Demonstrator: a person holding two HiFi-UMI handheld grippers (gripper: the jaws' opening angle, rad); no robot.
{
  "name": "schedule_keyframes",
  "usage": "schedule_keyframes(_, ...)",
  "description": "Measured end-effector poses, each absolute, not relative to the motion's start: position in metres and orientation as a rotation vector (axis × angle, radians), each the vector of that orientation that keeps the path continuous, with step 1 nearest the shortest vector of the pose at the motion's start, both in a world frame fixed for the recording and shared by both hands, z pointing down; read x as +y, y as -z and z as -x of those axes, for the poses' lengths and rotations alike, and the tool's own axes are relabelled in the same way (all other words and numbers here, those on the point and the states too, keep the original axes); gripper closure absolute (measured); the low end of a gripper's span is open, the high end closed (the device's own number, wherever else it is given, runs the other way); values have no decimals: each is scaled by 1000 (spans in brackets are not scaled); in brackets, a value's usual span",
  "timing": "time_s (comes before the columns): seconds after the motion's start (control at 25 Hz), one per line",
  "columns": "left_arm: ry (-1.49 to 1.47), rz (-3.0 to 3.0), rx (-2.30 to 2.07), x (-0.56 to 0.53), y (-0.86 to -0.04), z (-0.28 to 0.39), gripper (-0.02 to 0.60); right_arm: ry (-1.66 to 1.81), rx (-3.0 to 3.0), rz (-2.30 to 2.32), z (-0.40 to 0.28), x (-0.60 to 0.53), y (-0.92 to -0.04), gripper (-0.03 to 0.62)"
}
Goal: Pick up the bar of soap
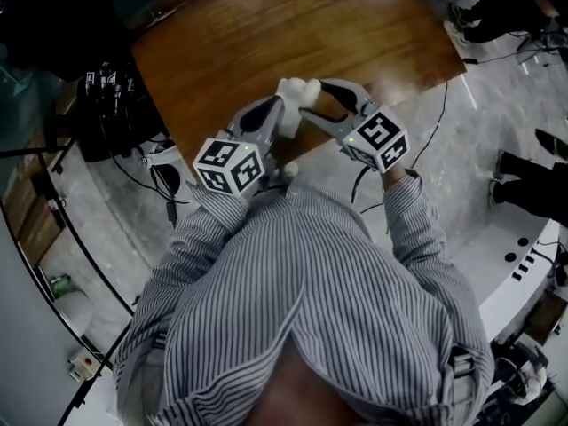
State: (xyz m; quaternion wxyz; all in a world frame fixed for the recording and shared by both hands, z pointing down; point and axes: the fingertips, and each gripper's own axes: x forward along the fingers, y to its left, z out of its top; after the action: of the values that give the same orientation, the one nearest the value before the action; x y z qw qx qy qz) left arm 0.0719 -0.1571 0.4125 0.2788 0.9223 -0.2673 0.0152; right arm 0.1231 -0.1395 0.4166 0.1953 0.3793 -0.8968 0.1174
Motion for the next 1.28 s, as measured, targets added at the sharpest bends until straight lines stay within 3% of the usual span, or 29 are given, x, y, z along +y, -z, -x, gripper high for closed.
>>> schedule_keyframes(0.4, -51, -2515, -654, -157, -400, -99, 575, -1003, -2803, -1706, -154, -120, -369, 333)
schedule_keyframes(1.28, -40, -2505, -656, -157, -394, -101, 571, -973, -2783, -1725, -154, -120, -367, 335)
